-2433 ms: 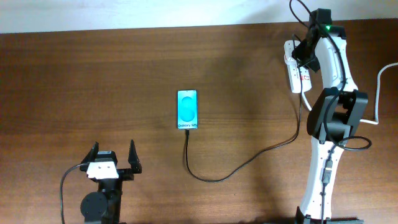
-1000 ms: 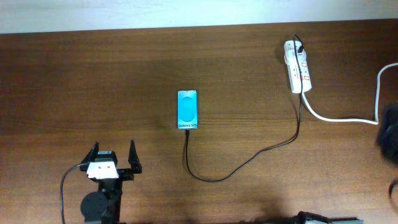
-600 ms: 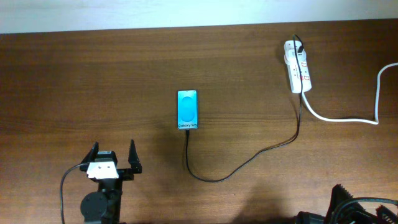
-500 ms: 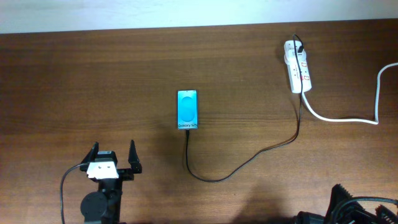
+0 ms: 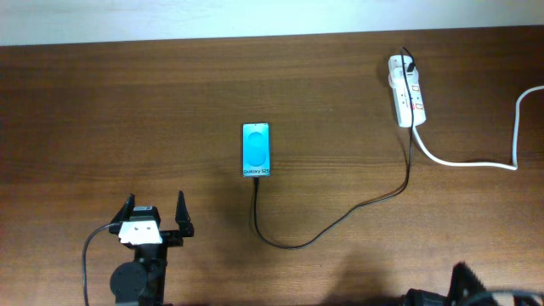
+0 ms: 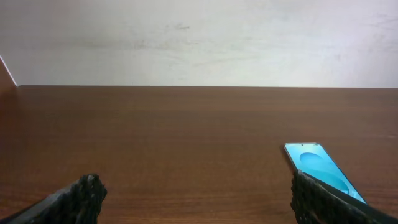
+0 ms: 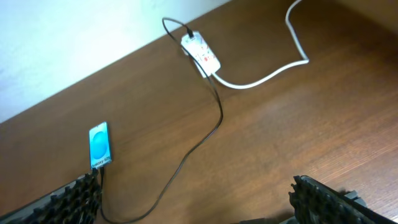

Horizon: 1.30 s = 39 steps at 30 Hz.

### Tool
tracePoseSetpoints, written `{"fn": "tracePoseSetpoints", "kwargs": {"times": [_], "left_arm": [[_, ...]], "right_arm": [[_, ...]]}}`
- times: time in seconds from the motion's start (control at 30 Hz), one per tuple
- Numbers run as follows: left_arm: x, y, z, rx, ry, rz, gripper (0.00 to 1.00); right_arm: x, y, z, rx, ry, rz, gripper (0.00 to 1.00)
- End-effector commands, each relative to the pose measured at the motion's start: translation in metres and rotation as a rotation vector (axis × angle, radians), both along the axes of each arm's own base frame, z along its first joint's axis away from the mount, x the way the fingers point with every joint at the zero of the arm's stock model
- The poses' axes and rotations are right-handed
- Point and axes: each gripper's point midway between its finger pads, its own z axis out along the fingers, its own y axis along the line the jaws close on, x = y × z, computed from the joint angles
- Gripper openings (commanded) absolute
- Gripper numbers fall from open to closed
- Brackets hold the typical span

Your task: Plug charger to phone and switch on socket

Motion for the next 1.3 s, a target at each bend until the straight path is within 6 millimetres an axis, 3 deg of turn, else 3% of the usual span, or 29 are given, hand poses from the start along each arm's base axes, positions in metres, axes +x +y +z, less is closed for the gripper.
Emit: {"fn": "tracePoseSetpoints", "kwargs": {"times": [0.0,0.07,0.13,0.27,0.43,0.57,0.73,0.9,1.03,1.17,1.27], "left_arm": [[0.000,0.000,-0.002,0.016,0.004,0.001,0.99],[0.000,0.000,-0.002,0.016,0.004,0.001,0.99],[0.000,0.000,-0.002,0.016,0.004,0.001,0.99],[0.000,0.000,-0.002,0.016,0.004,0.001,0.99],[0.000,0.000,-0.002,0.016,0.005,0.001,0.99],[0.000,0.000,-0.002,0.016,0.005,0.001,0.99],[0.000,0.000,-0.002,0.016,0.004,0.001,0.99],[0.000,0.000,-0.002,0.016,0.004,0.001,0.99],[0.000,0.000,-0.002,0.016,0.004,0.001,0.99],[0.000,0.000,-0.002,0.016,0.004,0.001,0.99],[0.000,0.000,-0.002,0.016,0.004,0.001,0.99]], "right_arm": [[-0.023,-0.002,0.000,-0.050,-0.067,-0.035,0.98],[-0.030,-0.001,0.000,-0.093,-0.134,-0.031,0.98],[-0.024,0.004,0.001,-0.156,-0.210,0.020,0.98],[0.017,0.027,0.003,-0.247,-0.420,0.224,0.99],[0.083,0.058,0.002,-0.306,-0.694,0.506,0.98],[0.105,0.079,-0.011,-0.356,-0.818,0.722,0.98],[0.132,0.079,-0.052,-0.285,-0.812,0.770,0.98],[0.154,0.073,-0.088,-0.199,-0.744,0.698,0.98],[0.173,0.057,-0.119,-0.124,-0.672,0.572,0.98],[0.183,0.056,-0.146,-0.122,-0.666,0.571,0.98],[0.186,0.056,-0.154,-0.131,-0.692,0.570,0.98]]}}
